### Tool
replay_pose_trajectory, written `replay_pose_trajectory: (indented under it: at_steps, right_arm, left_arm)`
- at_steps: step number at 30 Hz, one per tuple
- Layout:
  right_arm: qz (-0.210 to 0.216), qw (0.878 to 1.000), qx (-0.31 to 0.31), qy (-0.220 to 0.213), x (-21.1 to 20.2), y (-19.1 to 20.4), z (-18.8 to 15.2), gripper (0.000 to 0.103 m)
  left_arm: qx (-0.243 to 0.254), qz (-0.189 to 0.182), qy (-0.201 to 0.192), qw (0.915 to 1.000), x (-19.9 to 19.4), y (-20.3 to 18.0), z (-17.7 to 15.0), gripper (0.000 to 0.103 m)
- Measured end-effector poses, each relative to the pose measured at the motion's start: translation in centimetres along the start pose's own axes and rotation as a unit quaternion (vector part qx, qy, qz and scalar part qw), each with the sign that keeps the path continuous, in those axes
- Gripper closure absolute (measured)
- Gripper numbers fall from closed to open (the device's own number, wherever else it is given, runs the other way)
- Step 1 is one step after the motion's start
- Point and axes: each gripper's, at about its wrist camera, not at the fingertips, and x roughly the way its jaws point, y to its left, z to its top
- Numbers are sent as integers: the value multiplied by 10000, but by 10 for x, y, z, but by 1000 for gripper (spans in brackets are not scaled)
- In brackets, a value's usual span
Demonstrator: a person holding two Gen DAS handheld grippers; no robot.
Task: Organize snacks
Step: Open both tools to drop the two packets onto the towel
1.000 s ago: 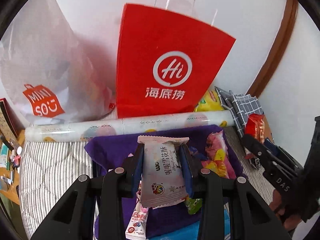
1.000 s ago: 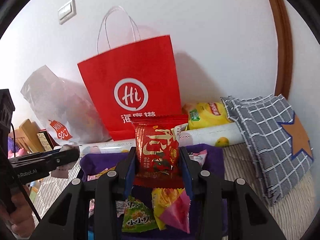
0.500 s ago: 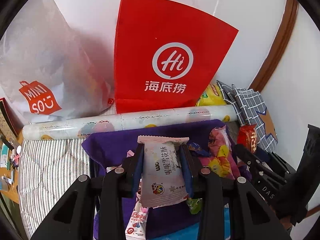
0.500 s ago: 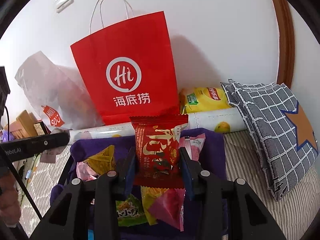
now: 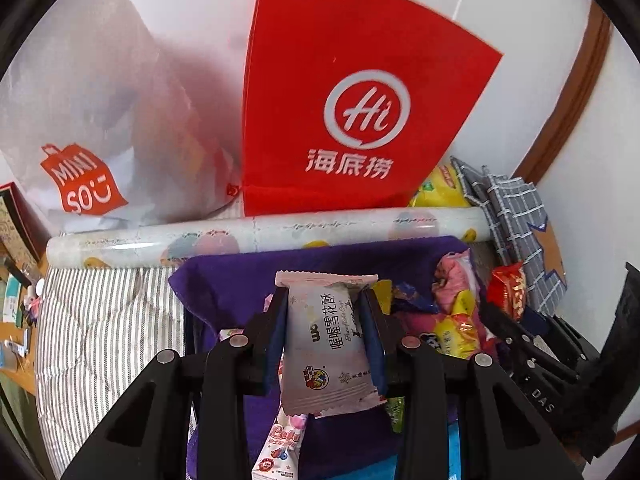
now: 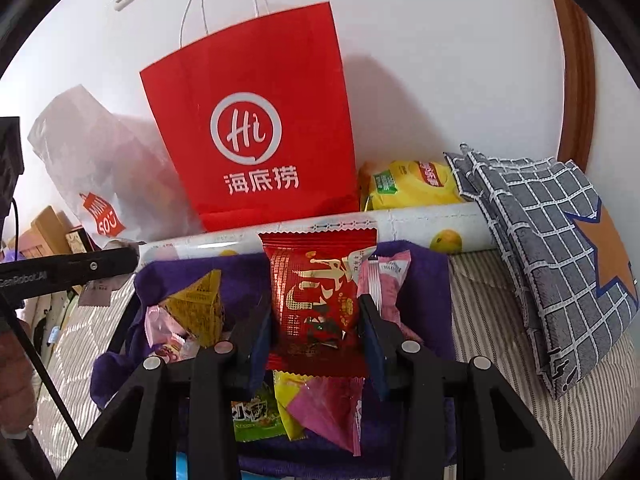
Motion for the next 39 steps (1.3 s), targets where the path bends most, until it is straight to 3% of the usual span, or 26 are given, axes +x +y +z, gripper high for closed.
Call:
replay_pose_trajectory:
  at_steps: [14, 39]
  right_arm:
    - [-17, 9995, -240, 192, 8, 6, -5, 63]
    - [-75, 9997, -202, 98, 6, 1, -4, 63]
  left_arm:
    - [27, 72, 382, 9992, 26, -5, -8, 68]
    - [141, 64, 740, 9971, 39, -14, -15, 67]
